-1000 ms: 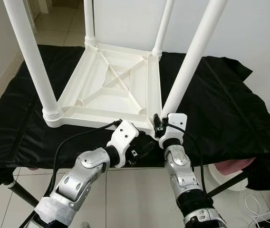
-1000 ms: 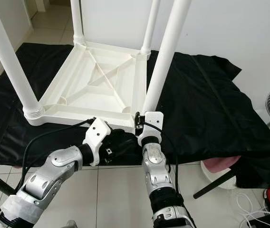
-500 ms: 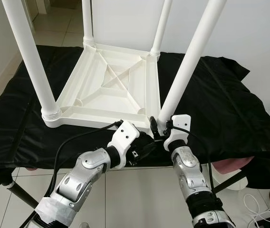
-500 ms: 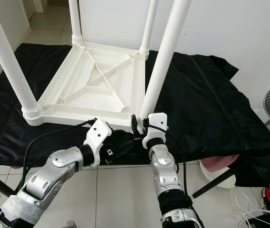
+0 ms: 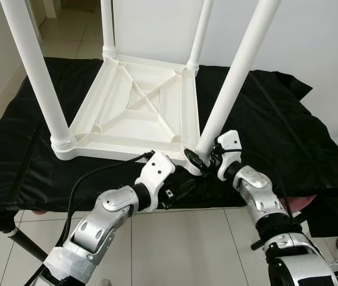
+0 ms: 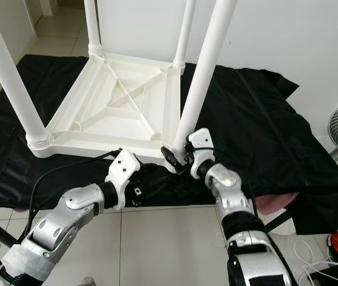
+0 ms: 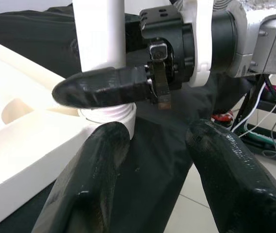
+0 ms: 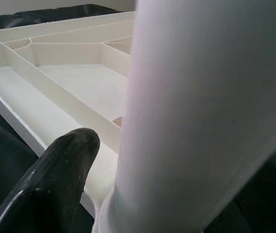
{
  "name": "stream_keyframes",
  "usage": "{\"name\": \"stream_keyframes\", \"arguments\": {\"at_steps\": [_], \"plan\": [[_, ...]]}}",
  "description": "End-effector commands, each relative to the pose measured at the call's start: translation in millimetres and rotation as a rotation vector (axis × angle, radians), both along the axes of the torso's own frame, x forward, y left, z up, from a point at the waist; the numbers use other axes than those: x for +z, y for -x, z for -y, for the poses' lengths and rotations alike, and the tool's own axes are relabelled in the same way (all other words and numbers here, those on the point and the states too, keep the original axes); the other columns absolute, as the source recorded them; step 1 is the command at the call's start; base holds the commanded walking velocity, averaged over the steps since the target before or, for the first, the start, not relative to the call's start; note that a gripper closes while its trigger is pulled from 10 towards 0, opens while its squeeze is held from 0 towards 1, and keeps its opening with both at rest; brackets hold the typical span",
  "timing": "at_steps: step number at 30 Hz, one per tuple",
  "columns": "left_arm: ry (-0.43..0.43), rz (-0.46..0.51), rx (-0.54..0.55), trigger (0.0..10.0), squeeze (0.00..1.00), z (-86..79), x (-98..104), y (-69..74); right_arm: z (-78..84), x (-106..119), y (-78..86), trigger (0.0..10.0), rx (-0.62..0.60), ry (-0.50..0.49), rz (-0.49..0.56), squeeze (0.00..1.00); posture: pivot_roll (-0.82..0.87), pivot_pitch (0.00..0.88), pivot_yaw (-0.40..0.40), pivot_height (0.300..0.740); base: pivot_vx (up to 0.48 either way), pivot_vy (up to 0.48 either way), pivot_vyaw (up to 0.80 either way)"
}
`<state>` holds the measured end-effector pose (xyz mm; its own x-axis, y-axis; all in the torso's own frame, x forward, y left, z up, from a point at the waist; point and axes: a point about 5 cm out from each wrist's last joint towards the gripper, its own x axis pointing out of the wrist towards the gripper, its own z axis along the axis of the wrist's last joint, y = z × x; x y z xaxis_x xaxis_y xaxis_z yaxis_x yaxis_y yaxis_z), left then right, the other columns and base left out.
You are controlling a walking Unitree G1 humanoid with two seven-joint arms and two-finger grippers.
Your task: Building children table
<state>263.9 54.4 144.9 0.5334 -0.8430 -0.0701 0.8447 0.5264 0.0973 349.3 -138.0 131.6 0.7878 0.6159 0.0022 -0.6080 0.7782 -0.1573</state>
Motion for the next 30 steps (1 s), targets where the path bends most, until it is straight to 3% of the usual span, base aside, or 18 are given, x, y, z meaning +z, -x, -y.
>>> {"name": "stream_keyframes", "arguments": {"at_steps": [1, 6, 7, 21, 22, 30], "plan": [[-0.003, -0.001, -0.055, 10.0, 0.00, 2.9, 2, 0.7, 0.7, -3, 0.0, 10.0, 0.027, 0.021, -0.011, 0.00, 0.04, 0.000, -0.082, 0.740, 0.000, 0.000, 0.00], [-0.003, 0.000, -0.052, 10.0, 0.00, 1.8, 2, -0.2, -3.7, -4, -2.8, 10.0, 0.086, 0.060, -0.021, 0.00, 0.05, 0.000, -0.083, 0.740, 0.000, 0.000, 0.00], [-0.011, -0.004, -0.046, 10.0, 0.00, 0.1, 0, 0.2, -5.9, -8, -4.6, 0.0, 0.139, 0.088, -0.064, 0.00, 0.06, 0.000, -0.088, 0.740, 0.000, 0.000, 0.00], [-0.006, -0.007, -0.034, 10.0, 0.00, -0.3, 0, 1.4, -1.1, -16, -4.9, 0.0, 0.154, 0.122, -0.095, 0.00, 0.06, 0.000, -0.099, 0.740, 0.000, 0.000, 0.00], [-0.004, -0.007, -0.035, 10.0, 0.00, 0.2, -1, 1.8, -0.3, -16, -4.9, 10.0, 0.136, 0.114, -0.094, 0.00, 0.06, 0.000, -0.099, 0.740, 0.000, 0.000, 0.00], [-0.003, -0.010, -0.039, 10.0, 0.00, 1.8, -2, 3.1, 4.8, -15, -9.0, 10.0, -0.010, 0.040, -0.086, 0.00, 0.05, 0.000, -0.096, 0.740, 0.000, 0.000, 0.00]]}}
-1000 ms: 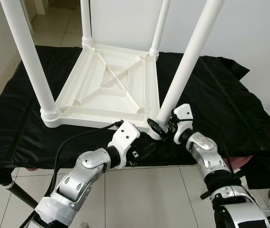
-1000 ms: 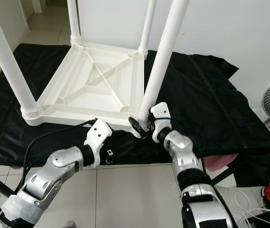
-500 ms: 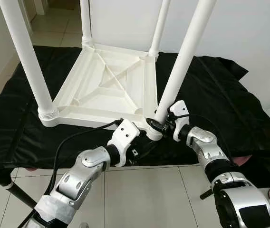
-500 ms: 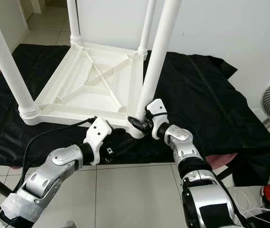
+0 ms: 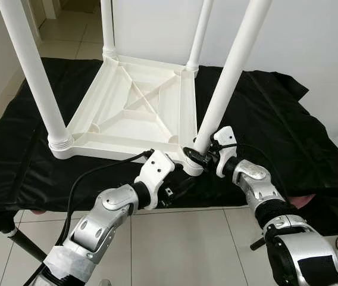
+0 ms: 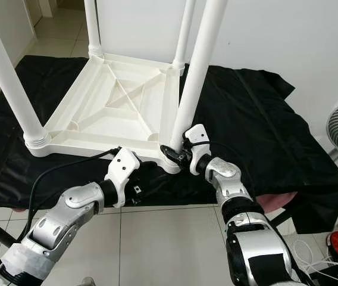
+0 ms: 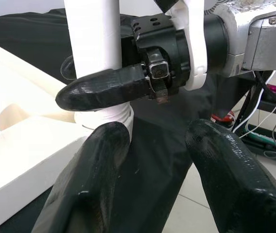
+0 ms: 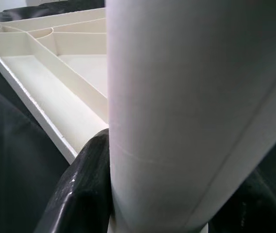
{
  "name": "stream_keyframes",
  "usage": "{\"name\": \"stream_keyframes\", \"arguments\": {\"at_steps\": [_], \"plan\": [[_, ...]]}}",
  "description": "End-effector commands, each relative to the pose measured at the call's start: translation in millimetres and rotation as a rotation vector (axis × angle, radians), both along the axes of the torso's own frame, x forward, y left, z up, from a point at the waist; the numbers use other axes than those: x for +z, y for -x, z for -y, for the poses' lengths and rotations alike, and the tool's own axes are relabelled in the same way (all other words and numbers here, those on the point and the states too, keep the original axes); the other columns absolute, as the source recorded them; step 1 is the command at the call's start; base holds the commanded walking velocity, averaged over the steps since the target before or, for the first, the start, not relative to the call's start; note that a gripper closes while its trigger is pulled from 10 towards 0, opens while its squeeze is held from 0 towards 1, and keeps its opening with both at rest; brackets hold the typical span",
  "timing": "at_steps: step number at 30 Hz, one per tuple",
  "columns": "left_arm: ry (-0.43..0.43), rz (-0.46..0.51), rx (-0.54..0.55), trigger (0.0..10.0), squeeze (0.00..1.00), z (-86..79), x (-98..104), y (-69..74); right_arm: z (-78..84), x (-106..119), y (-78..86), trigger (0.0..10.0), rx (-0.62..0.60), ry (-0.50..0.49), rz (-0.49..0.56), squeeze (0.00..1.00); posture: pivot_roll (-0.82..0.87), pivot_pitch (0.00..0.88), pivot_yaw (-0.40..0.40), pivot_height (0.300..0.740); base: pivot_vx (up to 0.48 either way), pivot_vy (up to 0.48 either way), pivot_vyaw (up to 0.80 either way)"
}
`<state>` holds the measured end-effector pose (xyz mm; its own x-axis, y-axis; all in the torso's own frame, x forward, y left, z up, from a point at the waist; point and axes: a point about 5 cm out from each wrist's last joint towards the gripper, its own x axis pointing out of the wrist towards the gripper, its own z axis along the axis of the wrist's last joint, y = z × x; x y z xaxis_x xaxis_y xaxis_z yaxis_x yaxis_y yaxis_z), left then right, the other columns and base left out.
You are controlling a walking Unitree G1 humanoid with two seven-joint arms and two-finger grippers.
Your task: Building children table
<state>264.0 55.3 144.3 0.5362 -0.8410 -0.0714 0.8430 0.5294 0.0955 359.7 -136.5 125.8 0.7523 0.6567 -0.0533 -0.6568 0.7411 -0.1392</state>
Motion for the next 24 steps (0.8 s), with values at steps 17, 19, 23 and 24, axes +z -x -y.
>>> {"name": "stream_keyframes", "arguments": {"at_steps": [17, 19, 23, 24], "plan": [[-0.005, -0.015, -0.048, 10.0, 0.00, 3.4, -4, 3.0, -12.9, -21, 12.2, 10.0, -0.509, -0.083, -0.020, 0.00, 0.04, 0.000, -0.101, 0.740, 0.000, 0.000, 0.00], [-0.005, -0.015, -0.048, 10.0, 0.00, 3.3, -4, 3.1, -16.9, -24, 15.7, 10.0, -0.535, -0.091, -0.022, 0.00, 0.04, 0.000, -0.103, 0.740, 0.000, 0.000, 0.00], [-0.005, -0.016, -0.047, 10.0, 0.00, 3.3, -5, 3.6, -30.4, -31, 29.1, 10.0, -0.612, -0.069, -0.017, 0.00, 0.04, 0.000, -0.107, 0.740, 0.000, 0.000, 0.00], [-0.005, -0.017, -0.048, 10.0, 0.00, 3.4, -5, 3.9, -40.5, -31, 35.6, 10.0, -0.620, -0.091, -0.023, 0.00, 0.04, 0.000, -0.106, 0.740, 0.000, 0.000, 0.00]]}}
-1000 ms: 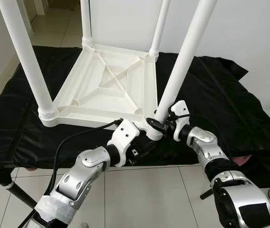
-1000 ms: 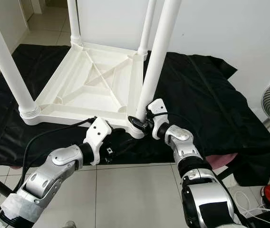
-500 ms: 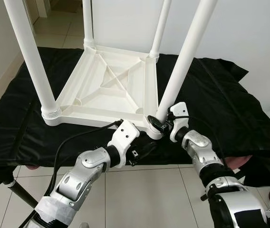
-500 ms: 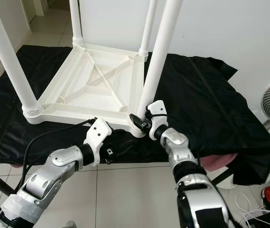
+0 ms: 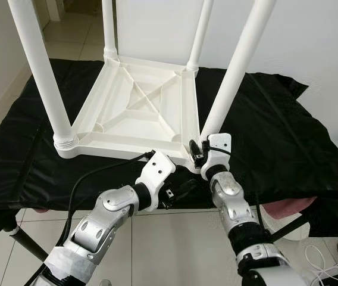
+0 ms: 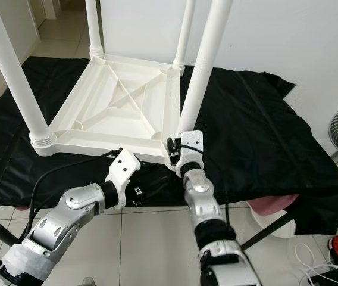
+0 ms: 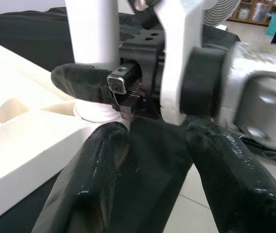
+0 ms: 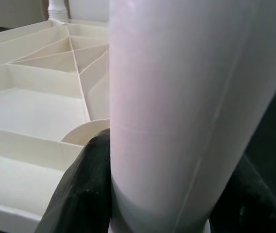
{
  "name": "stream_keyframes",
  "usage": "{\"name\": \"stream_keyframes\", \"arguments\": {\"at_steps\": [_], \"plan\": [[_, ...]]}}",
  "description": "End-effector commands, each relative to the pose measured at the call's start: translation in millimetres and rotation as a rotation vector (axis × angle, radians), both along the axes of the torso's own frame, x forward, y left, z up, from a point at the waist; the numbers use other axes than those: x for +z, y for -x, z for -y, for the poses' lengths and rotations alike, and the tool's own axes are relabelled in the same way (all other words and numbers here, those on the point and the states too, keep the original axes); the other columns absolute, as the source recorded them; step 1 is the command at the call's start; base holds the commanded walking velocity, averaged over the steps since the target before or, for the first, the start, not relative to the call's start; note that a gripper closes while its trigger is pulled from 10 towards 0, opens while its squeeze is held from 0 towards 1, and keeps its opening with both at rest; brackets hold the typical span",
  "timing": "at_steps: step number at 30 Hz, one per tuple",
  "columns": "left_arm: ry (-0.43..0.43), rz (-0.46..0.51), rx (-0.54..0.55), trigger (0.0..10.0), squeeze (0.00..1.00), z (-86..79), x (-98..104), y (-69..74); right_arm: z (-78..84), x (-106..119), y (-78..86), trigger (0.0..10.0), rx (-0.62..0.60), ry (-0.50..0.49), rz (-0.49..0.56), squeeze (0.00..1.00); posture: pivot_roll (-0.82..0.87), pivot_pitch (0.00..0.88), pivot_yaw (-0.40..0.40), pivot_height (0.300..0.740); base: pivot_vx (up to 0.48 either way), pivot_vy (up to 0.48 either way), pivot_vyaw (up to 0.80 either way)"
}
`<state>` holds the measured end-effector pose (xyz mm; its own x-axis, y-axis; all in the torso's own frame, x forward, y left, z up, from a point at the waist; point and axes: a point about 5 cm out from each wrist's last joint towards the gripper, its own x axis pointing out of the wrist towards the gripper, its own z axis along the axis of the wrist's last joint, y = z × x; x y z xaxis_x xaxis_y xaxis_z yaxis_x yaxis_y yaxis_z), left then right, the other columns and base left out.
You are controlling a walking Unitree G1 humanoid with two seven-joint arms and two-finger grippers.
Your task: Building children table
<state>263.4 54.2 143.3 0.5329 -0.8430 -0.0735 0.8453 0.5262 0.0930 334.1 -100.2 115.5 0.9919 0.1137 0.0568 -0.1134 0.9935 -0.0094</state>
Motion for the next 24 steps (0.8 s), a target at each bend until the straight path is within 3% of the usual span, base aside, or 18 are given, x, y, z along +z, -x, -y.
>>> {"name": "stream_keyframes", "arguments": {"at_steps": [1, 8, 9, 14, 19, 20, 23, 24], "plan": [[-0.005, -0.014, -0.044, 10.0, 0.00, 2.3, -4, 3.3, -4.2, -21, 10.0, 10.0, -0.013, 0.049, -0.091, 0.00, 0.04, 0.000, -0.106, 0.740, 0.000, 0.000, 0.00], [-0.006, -0.016, -0.047, 10.0, 0.00, 2.7, -5, 3.6, -9.0, -11, 12.2, 10.0, -0.004, 0.032, -0.050, 0.00, 0.04, 0.000, -0.104, 0.740, 0.000, 0.000, 0.00], [-0.008, -0.014, -0.048, 10.0, 0.00, 2.5, -4, 3.7, -5.3, -10, 12.4, 10.0, -0.005, 0.010, -0.051, 1.00, 0.04, 0.000, -0.104, 0.740, 0.000, 0.000, 0.00], [-0.010, -0.011, -0.048, 10.0, 0.00, 2.2, -4, 3.3, 0.4, -7, 12.5, 10.0, 0.015, -0.020, -0.038, 1.00, 0.04, 0.000, -0.106, 0.740, 0.000, 0.000, 0.00], [-0.011, -0.009, -0.045, 10.0, 0.00, 1.8, -5, 3.5, 11.7, -4, 9.1, 10.0, 0.122, 0.003, -0.026, 1.00, 0.04, 0.000, -0.105, 0.740, 0.000, 0.000, 0.00], [-0.011, -0.008, -0.045, 10.0, 0.00, 1.9, -5, 3.7, 14.2, -3, 8.4, 10.0, 0.150, 0.014, -0.027, 0.81, 0.04, 0.000, -0.105, 0.740, 0.000, 0.000, 0.00], [-0.012, -0.007, -0.046, 10.0, 0.00, 1.9, -5, 3.7, 17.0, -4, 7.1, 10.0, 0.182, 0.015, -0.043, 0.81, 0.04, 0.000, -0.105, 0.740, 0.000, 0.000, 0.00], [-0.014, -0.006, -0.047, 10.0, 0.00, 1.7, -4, 3.3, 21.3, -3, 4.9, 10.0, 0.249, 0.041, -0.043, 0.00, 0.03, 0.000, -0.102, 0.740, 0.000, 0.000, 0.00]]}}
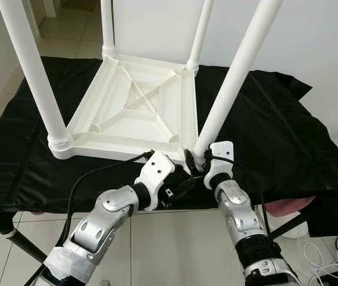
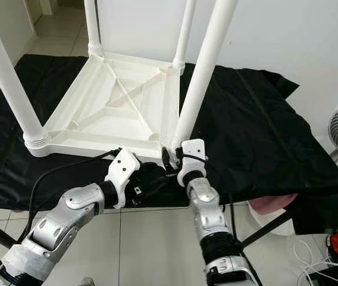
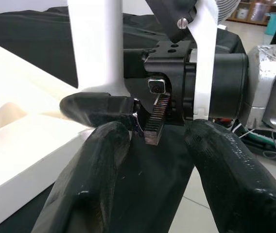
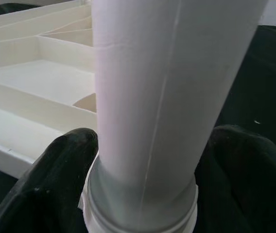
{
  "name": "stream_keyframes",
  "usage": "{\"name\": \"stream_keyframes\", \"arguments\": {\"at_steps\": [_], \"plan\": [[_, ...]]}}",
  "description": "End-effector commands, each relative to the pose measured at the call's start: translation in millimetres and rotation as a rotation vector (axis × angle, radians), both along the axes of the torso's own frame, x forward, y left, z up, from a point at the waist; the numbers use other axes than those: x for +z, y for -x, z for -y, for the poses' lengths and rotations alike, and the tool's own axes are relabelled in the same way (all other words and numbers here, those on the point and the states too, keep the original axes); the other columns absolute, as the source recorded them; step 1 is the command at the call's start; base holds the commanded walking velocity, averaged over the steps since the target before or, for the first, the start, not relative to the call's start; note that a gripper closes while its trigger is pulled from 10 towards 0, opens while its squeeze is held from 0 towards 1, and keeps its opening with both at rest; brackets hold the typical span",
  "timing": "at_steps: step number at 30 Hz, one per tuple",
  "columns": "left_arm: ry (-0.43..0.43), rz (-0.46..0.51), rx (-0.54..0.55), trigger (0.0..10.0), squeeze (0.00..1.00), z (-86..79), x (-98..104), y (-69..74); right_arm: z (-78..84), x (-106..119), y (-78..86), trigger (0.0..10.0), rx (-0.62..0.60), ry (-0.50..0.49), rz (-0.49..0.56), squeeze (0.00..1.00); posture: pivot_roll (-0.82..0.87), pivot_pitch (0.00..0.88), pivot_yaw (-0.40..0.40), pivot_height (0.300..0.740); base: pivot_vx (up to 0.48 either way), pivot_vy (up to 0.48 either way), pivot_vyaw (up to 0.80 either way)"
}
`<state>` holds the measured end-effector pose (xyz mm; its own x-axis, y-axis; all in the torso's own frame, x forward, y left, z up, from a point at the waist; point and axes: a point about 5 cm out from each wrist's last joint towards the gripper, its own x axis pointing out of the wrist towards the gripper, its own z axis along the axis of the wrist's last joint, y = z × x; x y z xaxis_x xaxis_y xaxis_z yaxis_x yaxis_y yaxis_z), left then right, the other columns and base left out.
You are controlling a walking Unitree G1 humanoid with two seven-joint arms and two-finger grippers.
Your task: Building children table
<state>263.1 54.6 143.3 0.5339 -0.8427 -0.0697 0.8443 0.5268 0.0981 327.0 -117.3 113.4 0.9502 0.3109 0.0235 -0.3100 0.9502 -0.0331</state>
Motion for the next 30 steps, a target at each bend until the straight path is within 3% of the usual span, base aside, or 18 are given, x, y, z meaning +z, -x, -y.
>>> {"name": "stream_keyframes", "arguments": {"at_steps": [1, 8, 17, 18, 19, 20, 21, 22, 30], "plan": [[-0.015, -0.011, -0.048, 10.0, 0.00, 1.6, -4, 2.3, 8.1, 2, -3.9, 10.0, 0.127, 0.031, -0.005, 0.00, 0.03, 0.000, -0.096, 0.740, 0.000, 0.000, 0.00], [-0.016, -0.006, -0.051, 10.0, 0.00, 1.2, -2, -0.4, 16.6, 8, -14.1, 10.0, 0.349, 0.099, -0.007, 0.00, 0.03, 0.000, -0.084, 0.740, 0.000, 0.000, 0.00], [-0.013, -0.002, -0.049, 10.0, 0.00, 1.5, 0, -1.6, 14.2, 11, -21.4, 10.0, 0.451, 0.134, -0.020, 0.00, 0.03, 0.000, -0.084, 0.740, 0.000, 0.000, 0.00], [-0.013, -0.001, -0.048, 10.0, 0.00, 1.9, 0, -1.8, 13.0, 11, -23.3, 9.2, 0.478, 0.144, -0.037, 0.00, 0.04, 0.000, -0.083, 0.740, 0.000, 0.000, 0.00], [-0.013, -0.001, -0.048, 10.0, 0.00, 1.9, 0, -1.8, 13.0, 11, -23.3, 9.2, 0.478, 0.144, -0.037, 0.00, 0.04, 0.000, -0.083, 0.740, 0.000, 0.000, 0.00], [-0.011, 0.000, -0.046, 10.0, 0.00, 2.1, 1, -2.0, 13.8, 9, -25.1, 1.3, 0.500, 0.157, -0.055, 0.00, 0.04, 0.000, -0.084, 0.740, 0.000, 0.000, 0.00], [-0.011, 0.000, -0.046, 10.0, 0.00, 2.1, 1, -2.0, 13.8, 9, -25.1, 1.3, 0.500, 0.157, -0.055, 0.00, 0.04, 0.000, -0.084, 0.740, 0.000, 0.000, 0.00], [-0.009, 0.001, -0.046, 10.0, 0.00, 2.3, 1, -2.1, 14.7, 9, -26.1, 0.0, 0.513, 0.166, -0.066, 0.00, 0.04, 0.000, -0.084, 0.740, 0.000, 0.000, 0.00], [-0.010, 0.002, -0.043, 10.0, 0.00, 1.6, 1, -1.9, 22.2, 4, -26.2, 0.0, 0.522, 0.189, -0.072, 0.00, 0.04, 0.000, -0.083, 0.740, 0.000, 0.000, 0.00]]}}
